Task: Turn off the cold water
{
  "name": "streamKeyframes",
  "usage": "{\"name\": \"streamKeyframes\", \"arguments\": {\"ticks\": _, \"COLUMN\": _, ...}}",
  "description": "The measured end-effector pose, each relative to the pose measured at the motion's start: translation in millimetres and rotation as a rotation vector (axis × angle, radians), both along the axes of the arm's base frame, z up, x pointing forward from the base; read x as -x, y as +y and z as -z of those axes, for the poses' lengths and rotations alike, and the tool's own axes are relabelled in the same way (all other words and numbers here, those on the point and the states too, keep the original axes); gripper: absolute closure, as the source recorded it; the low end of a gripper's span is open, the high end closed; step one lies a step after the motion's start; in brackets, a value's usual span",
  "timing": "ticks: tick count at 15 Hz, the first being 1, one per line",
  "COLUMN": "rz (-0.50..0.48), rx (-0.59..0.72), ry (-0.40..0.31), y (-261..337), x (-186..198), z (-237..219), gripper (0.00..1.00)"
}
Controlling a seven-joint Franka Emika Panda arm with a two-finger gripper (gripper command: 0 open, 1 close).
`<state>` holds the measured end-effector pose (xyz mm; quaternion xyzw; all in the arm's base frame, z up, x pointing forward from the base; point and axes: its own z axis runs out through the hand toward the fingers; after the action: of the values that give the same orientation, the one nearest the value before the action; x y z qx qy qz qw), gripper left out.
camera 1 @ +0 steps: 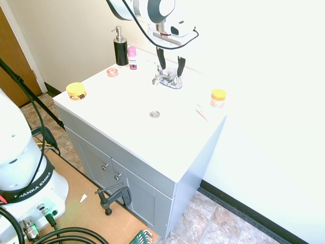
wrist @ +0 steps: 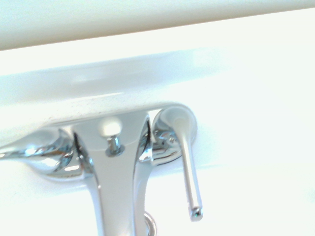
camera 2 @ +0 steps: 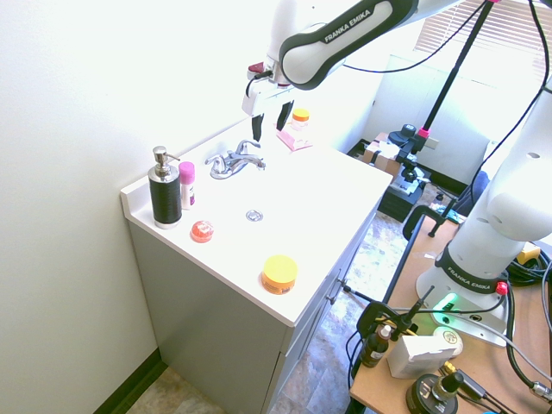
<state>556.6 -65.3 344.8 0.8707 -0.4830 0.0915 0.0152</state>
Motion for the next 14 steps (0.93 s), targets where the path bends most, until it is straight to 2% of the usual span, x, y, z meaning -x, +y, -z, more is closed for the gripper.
{"name": "streamKeyframes", "arguments": {"ticks": 9, "rz": 0.034, "rx": 0.019, "ry": 0.050, "y": -23.2, "x": -26.5, "z": 30.1, "gripper": 0.00}}
{"name": "streamKeyframes", "arguments": {"ticks": 14, "rz": 0.061, "rx": 0.052, "ry": 0.048, "y": -50.2, "x": -32.7, "z": 31.1, "gripper": 0.00}}
